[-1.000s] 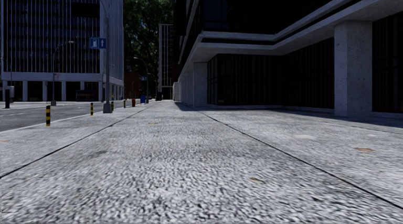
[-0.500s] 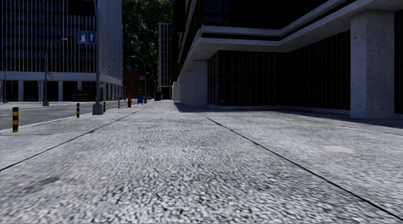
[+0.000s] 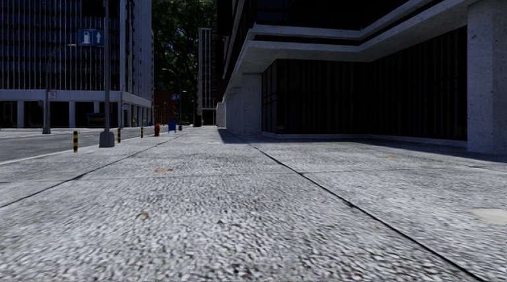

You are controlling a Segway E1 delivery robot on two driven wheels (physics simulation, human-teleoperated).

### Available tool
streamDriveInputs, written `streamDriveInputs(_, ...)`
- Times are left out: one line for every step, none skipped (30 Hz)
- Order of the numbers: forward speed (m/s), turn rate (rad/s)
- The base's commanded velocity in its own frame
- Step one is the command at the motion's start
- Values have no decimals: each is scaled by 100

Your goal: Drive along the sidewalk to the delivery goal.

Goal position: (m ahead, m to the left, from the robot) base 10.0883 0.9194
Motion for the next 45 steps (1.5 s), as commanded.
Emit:
streamDriveInputs(200,0)
streamDriveInputs(200,0)
streamDriveInputs(200,0)
streamDriveInputs(200,0)
streamDriveInputs(200,0)
streamDriveInputs(200,0)
streamDriveInputs(200,0)
streamDriveInputs(200,0)
streamDriveInputs(200,0)
streamDriveInputs(200,0)
streamDriveInputs(200,1)
streamDriveInputs(200,1)
streamDriveInputs(200,7)
streamDriveInputs(200,10)
streamDriveInputs(200,14)
streamDriveInputs(200,20)
streamDriveInputs(200,25)
streamDriveInputs(200,25)
streamDriveInputs(200,26)
streamDriveInputs(200,27)
streamDriveInputs(200,27)
streamDriveInputs(200,27)
streamDriveInputs(200,27)
streamDriveInputs(200,27)
streamDriveInputs(200,0)
streamDriveInputs(200,0)
streamDriveInputs(200,0)
streamDriveInputs(200,0)
streamDriveInputs(200,0)
streamDriveInputs(200,0)
streamDriveInputs(200,0)
streamDriveInputs(200,0)
streamDriveInputs(200,0)
streamDriveInputs(200,0)
streamDriveInputs(200,0)
streamDriveInputs(200,0)
streamDriveInputs(200,0)
streamDriveInputs(200,0)
streamDriveInputs(200,0)
streamDriveInputs(200,0)
streamDriveInputs(200,0)
streamDriveInputs(200,0)
streamDriveInputs(200,0)
streamDriveInputs(200,0)
streamDriveInputs(200,0)
